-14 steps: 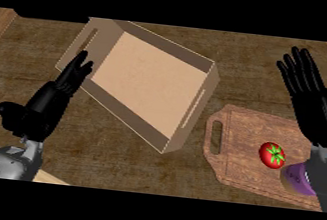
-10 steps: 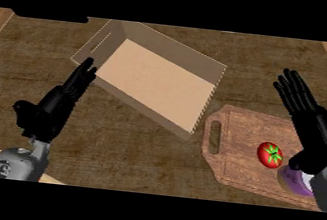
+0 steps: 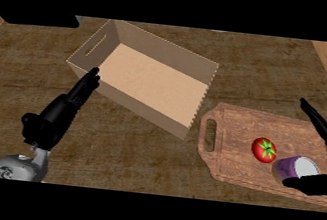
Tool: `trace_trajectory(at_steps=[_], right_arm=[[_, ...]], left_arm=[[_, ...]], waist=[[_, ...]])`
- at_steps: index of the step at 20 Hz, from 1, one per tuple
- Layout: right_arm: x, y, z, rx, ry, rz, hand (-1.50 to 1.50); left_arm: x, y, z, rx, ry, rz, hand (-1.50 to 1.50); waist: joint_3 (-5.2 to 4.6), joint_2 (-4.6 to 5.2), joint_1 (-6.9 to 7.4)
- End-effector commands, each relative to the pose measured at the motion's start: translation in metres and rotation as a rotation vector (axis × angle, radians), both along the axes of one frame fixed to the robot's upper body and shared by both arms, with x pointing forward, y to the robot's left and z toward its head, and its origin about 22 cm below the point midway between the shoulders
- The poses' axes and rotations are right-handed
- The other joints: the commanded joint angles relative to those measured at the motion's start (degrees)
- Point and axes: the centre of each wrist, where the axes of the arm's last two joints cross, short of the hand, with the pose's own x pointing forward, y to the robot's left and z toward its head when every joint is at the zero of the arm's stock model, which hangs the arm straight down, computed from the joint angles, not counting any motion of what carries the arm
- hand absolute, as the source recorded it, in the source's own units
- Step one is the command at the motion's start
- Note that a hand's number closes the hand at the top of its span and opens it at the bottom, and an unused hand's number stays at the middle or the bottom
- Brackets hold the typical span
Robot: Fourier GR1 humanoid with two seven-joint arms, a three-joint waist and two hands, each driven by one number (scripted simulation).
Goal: Pick the tomato from the cutting board and place it in the cardboard box
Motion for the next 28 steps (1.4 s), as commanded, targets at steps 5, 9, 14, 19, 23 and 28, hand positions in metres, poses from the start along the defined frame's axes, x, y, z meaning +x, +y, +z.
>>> trace_trajectory(at_steps=[5,9,14,19,23,28], right_arm=[[-0.058,-0.017,0.012,-0.407,-0.242,0.062,-1.50],[-0.079,-0.021,0.053,-0.500,-0.116,0.077,-1.50],[-0.090,0.002,0.085,-0.550,0.079,0.125,-1.50],[-0.087,0.010,0.096,-0.534,0.172,0.093,-1.50],[-0.089,0.028,0.078,-0.477,0.163,0.057,-1.50],[-0.061,0.043,0.064,-0.505,0.180,0.047,-1.50]], left_arm=[[0.006,-0.008,-0.001,0.026,-0.017,-0.032,0.00],[0.003,-0.009,-0.004,0.044,-0.019,-0.043,0.00],[0.018,0.000,-0.001,0.036,-0.009,-0.047,0.00],[0.022,-0.011,0.004,0.027,-0.032,-0.077,0.00],[0.023,-0.017,-0.007,0.019,-0.025,-0.088,0.00],[0.016,-0.042,-0.004,0.038,-0.044,-0.081,0.00]], waist=[[0.75,-0.02,0.60],[0.71,0.04,1.28],[0.66,0.19,1.29],[0.78,0.44,2.79],[0.82,0.47,3.01],[0.84,0.55,3.75]])
